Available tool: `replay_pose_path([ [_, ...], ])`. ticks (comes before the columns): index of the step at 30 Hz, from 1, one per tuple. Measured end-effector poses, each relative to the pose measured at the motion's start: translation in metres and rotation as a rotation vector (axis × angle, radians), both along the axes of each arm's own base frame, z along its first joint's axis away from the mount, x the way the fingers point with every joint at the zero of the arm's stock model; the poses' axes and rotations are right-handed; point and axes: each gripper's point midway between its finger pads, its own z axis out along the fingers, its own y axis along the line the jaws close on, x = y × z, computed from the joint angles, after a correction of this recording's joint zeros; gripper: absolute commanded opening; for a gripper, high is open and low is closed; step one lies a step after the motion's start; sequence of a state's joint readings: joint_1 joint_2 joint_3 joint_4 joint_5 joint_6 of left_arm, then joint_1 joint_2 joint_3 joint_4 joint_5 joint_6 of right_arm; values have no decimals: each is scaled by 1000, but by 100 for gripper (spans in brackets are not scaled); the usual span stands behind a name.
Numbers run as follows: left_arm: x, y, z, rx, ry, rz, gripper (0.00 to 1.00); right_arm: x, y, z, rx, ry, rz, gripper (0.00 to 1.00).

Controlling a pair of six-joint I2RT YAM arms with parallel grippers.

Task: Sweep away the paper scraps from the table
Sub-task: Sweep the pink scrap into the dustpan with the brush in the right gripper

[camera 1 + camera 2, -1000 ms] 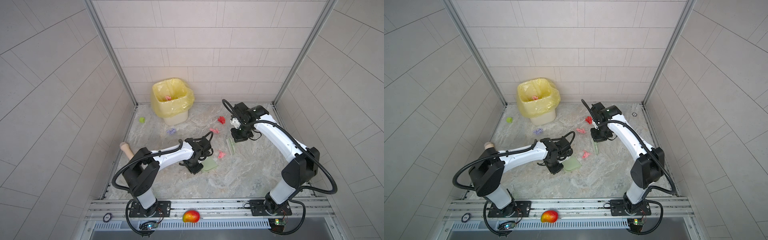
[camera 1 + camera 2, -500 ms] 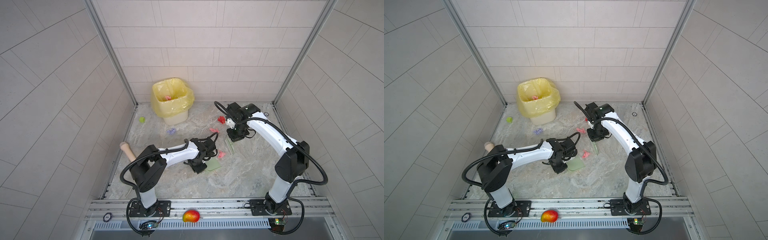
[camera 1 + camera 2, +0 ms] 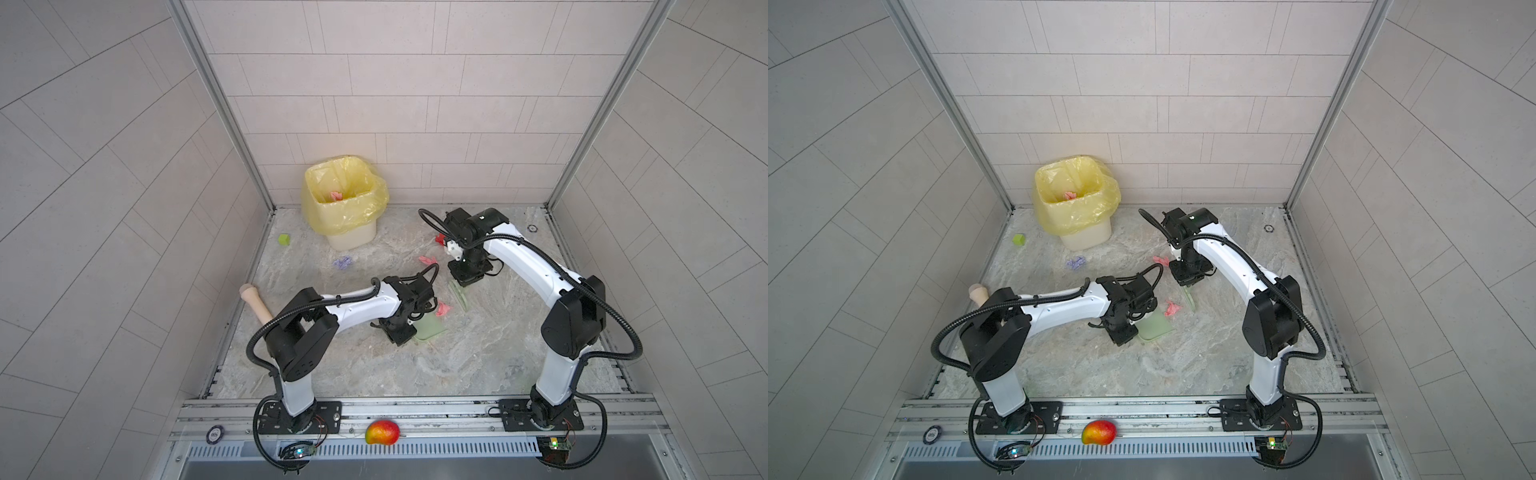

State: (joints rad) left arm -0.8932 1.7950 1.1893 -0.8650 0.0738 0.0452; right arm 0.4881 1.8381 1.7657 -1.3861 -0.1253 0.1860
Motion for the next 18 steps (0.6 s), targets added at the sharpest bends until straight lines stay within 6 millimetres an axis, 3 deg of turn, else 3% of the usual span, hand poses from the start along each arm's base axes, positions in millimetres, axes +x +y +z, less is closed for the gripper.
replay_pose_path([
  [9, 0, 0, -5, 9, 7, 0, 0, -13, 28, 5, 47, 16, 67, 0],
  [18, 1, -2, -5, 2, 2, 0, 0, -41, 67, 9, 155, 84, 121, 0],
])
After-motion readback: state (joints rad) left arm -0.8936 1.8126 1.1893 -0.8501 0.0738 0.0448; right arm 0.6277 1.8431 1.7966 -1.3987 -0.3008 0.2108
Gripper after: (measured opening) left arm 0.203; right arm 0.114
